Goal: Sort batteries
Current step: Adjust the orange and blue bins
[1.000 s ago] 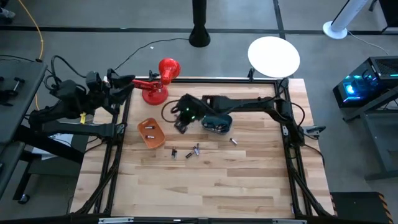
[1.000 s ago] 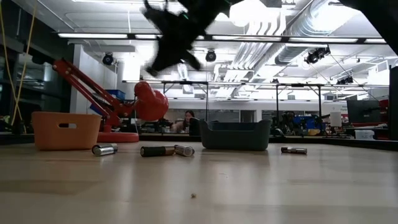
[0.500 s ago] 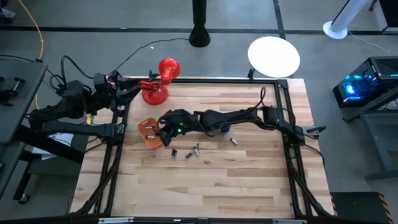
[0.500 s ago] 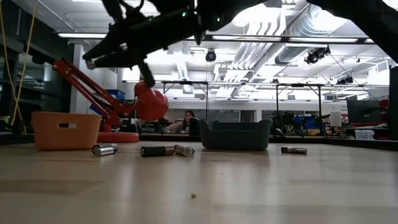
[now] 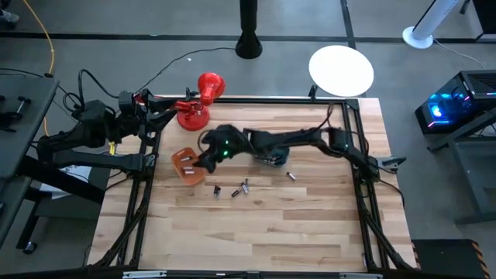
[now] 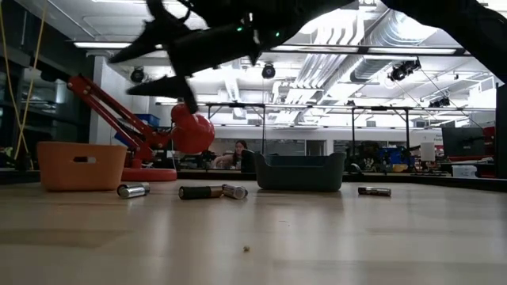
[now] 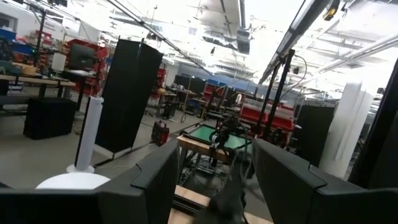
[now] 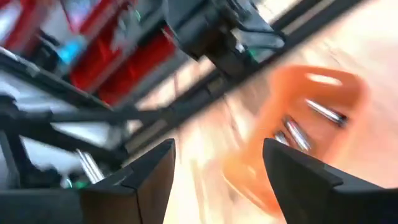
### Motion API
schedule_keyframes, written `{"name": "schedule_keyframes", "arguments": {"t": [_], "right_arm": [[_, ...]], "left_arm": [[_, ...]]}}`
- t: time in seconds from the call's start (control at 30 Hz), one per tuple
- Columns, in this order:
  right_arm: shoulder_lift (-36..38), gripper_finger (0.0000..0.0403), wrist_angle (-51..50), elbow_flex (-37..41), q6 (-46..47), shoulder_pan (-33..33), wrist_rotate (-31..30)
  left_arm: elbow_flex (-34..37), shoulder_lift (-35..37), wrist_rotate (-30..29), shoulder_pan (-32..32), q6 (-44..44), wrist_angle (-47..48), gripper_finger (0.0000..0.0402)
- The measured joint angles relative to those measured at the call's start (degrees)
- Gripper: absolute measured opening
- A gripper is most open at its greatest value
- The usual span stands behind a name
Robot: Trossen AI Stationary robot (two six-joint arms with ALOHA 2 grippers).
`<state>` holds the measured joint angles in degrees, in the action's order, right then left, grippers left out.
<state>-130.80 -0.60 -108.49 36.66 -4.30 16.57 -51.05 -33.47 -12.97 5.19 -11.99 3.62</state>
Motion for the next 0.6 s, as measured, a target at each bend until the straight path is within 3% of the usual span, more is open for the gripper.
{"name": "schedule_keyframes", "arguments": {"t": [0.13, 0.3, 0.43, 0.53, 0.6], "right_arm": [[5.2, 0.0232, -18.9, 0.0, -13.2, -1.2, -3.0], [10.6, 0.0215, -43.4, -0.1, -26.8, -2.0, -16.7], [16.2, 0.0194, -54.8, 2.9, -31.2, -4.2, -22.9], [23.1, 0.0172, -56.4, 9.7, -31.1, -6.4, -23.8], [29.3, 0.0148, -56.4, 15.9, -29.2, -7.9, -25.2]], "left_arm": [[-0.1, -0.6, 0.0, 0.0, -1.0, 1.4, 0.0193], [-0.1, -3.4, -1.1, -0.3, -8.7, 14.9, 0.0178], [1.8, -8.3, -5.2, -2.5, -18.4, 32.0, 0.0110], [6.1, -12.8, -5.2, -4.8, -25.3, 37.5, 0.0031], [8.9, -15.7, -4.7, -6.4, -30.2, 39.2, 0.0011]]}}
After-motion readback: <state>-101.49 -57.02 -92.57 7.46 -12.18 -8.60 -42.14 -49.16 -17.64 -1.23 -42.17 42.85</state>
